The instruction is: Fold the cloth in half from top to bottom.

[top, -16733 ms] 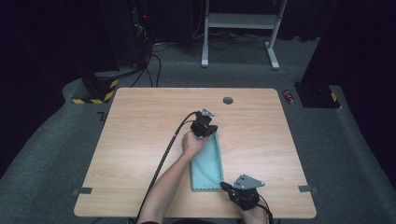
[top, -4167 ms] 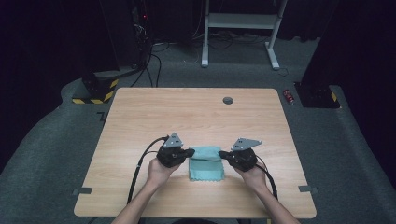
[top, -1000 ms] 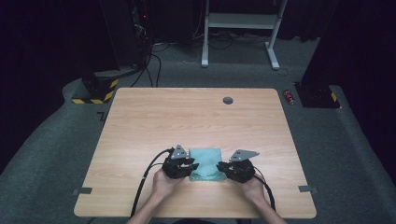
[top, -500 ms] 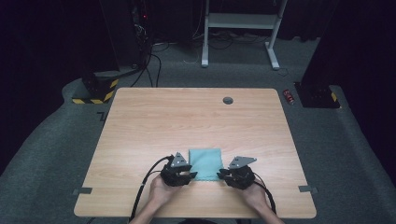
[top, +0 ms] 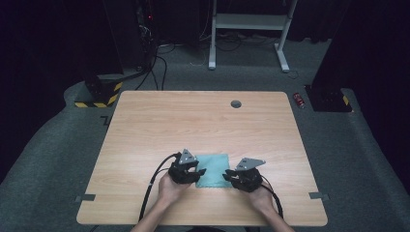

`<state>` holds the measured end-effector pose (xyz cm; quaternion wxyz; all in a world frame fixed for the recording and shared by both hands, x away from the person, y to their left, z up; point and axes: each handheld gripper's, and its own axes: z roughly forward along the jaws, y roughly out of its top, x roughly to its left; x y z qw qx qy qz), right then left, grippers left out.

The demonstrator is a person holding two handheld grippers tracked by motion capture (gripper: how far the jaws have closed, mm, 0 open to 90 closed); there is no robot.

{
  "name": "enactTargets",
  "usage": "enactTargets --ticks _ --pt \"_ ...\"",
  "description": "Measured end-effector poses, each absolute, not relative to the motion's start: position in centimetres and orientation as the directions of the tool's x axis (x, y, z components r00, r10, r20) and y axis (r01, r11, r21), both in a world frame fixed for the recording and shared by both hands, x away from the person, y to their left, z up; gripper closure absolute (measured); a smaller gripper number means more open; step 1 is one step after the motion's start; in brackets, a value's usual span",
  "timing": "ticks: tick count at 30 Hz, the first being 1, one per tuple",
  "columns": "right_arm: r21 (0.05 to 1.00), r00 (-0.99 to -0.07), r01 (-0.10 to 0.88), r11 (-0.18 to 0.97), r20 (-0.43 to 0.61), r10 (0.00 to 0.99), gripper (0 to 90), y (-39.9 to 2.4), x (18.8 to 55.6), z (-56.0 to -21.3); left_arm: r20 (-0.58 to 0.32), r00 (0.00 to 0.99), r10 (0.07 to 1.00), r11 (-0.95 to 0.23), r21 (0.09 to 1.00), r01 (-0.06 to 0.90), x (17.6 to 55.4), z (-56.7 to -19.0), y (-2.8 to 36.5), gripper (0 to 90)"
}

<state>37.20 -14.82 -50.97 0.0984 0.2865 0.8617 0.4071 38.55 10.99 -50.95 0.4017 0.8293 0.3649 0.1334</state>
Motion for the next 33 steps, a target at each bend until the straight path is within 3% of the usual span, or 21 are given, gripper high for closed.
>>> enactTargets --ticks 17,27,33 --pt "0.764 -0.741 0.480 0.431 0.090 0.665 72.3 -12.9 41.4 -51.7 -0.074 0.598 0.798 -0.348 0.754 0.557 41.7 -52.3 11.9 54.0" --pt "0.750 -0.710 0.508 0.423 0.087 0.698 72.7 -12.3 42.9 -52.3 -0.030 0.564 0.825 -0.355 0.749 0.560 41.7 -52.1 12.1 52.7" --pt "0.750 -0.721 0.495 0.438 0.073 0.689 71.3 -12.4 42.2 -51.8 -0.048 0.641 0.766 -0.389 0.760 0.520 39.0 -50.8 11.4 49.2"
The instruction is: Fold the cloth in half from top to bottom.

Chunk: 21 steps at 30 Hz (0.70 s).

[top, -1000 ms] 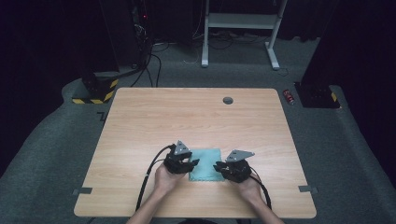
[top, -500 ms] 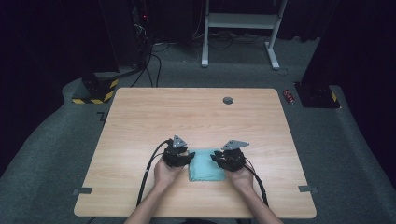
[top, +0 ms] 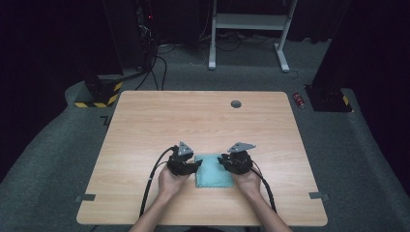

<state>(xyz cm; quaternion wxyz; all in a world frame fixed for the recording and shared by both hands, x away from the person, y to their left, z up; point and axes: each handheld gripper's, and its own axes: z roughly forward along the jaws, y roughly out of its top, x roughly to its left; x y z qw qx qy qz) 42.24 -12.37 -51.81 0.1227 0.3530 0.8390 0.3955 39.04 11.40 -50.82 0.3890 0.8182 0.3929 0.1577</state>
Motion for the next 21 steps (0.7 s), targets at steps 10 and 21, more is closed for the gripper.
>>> enactTargets --ticks 10,21 --pt "0.768 -0.718 0.484 0.420 0.073 0.693 65.3 -14.5 40.9 -51.4 -0.069 0.606 0.793 -0.346 0.767 0.540 37.1 -51.6 13.7 46.6" --pt "0.762 -0.584 0.539 0.359 0.031 0.811 59.2 -21.2 39.4 -51.1 -0.106 0.449 0.887 -0.205 0.781 0.590 36.2 -52.0 20.4 43.5"
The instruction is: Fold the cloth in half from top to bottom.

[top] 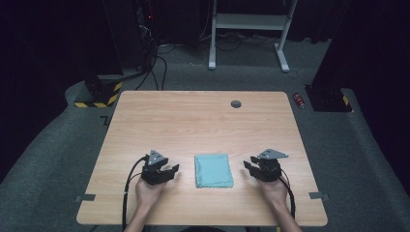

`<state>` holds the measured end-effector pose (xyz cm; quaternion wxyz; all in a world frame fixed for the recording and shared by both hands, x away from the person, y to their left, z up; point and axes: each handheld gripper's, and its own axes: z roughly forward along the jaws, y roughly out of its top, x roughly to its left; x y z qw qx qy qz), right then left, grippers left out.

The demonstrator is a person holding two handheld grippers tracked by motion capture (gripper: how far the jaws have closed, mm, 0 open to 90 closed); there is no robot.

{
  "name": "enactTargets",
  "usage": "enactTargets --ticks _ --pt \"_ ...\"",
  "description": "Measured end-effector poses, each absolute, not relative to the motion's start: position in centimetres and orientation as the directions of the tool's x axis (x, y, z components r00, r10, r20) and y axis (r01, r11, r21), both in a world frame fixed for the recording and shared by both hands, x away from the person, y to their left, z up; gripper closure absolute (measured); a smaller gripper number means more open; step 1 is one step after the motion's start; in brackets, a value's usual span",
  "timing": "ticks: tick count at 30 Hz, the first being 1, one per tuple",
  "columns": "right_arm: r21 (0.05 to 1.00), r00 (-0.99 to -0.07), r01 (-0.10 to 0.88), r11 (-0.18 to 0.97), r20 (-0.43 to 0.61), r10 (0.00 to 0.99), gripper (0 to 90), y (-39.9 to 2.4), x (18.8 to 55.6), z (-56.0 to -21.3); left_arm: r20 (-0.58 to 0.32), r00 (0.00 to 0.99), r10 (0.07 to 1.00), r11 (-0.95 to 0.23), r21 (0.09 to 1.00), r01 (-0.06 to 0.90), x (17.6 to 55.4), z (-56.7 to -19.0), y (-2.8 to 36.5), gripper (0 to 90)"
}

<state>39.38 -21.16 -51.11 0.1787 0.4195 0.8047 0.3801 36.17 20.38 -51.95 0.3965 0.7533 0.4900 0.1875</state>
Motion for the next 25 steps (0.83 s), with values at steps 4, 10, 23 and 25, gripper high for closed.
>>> enactTargets --ticks 4,10,23,25 --pt "0.744 -0.562 0.555 0.374 0.004 0.827 57.9 -22.5 38.8 -51.6 -0.053 0.412 0.910 -0.225 0.771 0.596 35.5 -52.3 21.9 42.8" --pt "0.741 -0.524 0.572 0.353 -0.002 0.852 56.4 -23.8 38.0 -52.2 -0.044 0.381 0.923 -0.211 0.770 0.602 35.1 -52.7 22.9 40.9" --pt "0.732 -0.505 0.583 0.353 -0.014 0.863 40.7 -24.0 37.5 -52.3 0.000 0.374 0.927 -0.245 0.756 0.607 34.7 -52.8 22.5 31.8" --pt "0.732 -0.505 0.583 0.353 -0.014 0.863 40.7 -24.0 37.5 -52.3 0.000 0.374 0.927 -0.245 0.756 0.608 34.7 -52.8 22.5 31.8"
